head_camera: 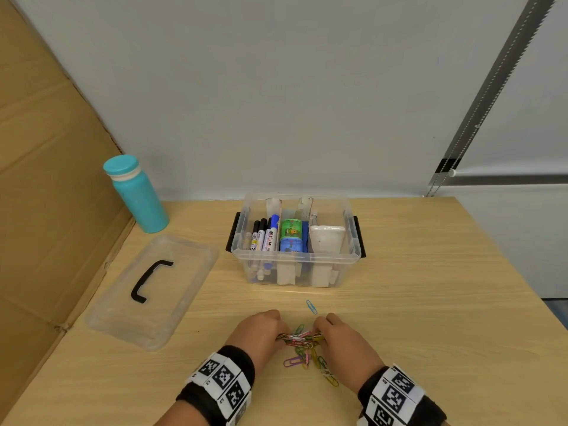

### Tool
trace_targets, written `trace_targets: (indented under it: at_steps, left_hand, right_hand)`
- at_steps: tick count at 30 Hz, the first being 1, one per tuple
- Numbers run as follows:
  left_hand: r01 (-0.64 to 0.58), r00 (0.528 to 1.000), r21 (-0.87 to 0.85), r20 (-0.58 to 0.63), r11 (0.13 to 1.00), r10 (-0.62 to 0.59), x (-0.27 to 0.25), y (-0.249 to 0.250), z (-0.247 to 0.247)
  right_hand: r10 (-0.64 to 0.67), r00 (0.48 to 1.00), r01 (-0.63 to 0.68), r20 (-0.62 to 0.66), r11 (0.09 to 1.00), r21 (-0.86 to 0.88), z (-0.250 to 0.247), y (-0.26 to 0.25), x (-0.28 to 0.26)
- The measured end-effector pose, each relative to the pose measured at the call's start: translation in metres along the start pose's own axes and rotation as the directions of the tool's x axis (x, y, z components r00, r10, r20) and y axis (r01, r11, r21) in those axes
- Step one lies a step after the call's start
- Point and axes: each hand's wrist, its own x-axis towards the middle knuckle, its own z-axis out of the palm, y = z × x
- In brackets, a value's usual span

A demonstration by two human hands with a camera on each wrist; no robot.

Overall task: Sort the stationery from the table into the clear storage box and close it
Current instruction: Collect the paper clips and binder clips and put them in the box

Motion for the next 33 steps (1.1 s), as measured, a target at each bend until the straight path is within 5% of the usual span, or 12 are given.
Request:
trace_targets:
  at_steps: [7,11,16,20,23,25,28,31,33]
  left_hand:
    - [-0.019,0.98,-0.28,-0.196,0.96,-0.038,-0.014,-0.01,-0.004]
    - [-0.032,0.953,-0.422,-0.286,0.906,-0.1,-0.024,-0.017,-0.008]
    - [-0.038,0.929,-0.529,-0.332,0.848,-0.165,-0.03,-0.021,-0.012]
    - [-0.061,0.92,-0.548,-0.355,0.835,-0.166,-0.031,-0.023,-0.013]
    - [-0.081,0.923,-0.562,-0.355,0.823,-0.152,-0.033,-0.02,-0.014]
    - [-0.075,0.924,-0.57,-0.348,0.818,-0.157,-0.035,-0.018,-0.014]
    - [-0.071,0.926,-0.585,-0.34,0.808,-0.165,-0.037,-0.017,-0.015]
    - [-0.079,0.924,-0.599,-0.343,0.797,-0.166,-0.04,-0.015,-0.016]
    - [-0.083,0.923,-0.602,-0.348,0.794,-0.167,-0.042,-0.015,-0.017]
  right_hand:
    - [0.005,1.0,0.002,-0.024,0.963,0.269,-0.011,0.018,0.001]
    - [0.071,0.997,-0.052,-0.012,0.82,0.571,-0.036,0.019,-0.004]
    - [0.003,0.987,0.112,-0.159,0.7,0.705,-0.104,0.005,-0.003]
    - [0.013,0.926,0.226,-0.376,0.78,0.583,-0.146,-0.006,0.016]
    - [-0.077,0.842,0.243,-0.534,0.938,0.249,-0.159,-0.009,0.046]
    - [-0.137,0.862,0.171,-0.487,0.985,0.026,-0.159,-0.011,0.065]
    - [-0.062,0.977,0.031,-0.203,0.988,-0.15,-0.152,-0.016,0.087]
    - [0.04,0.998,-0.03,0.053,0.981,-0.193,-0.148,-0.021,0.098]
    - [0.07,0.993,-0.058,0.092,0.99,-0.127,-0.151,-0.023,0.097]
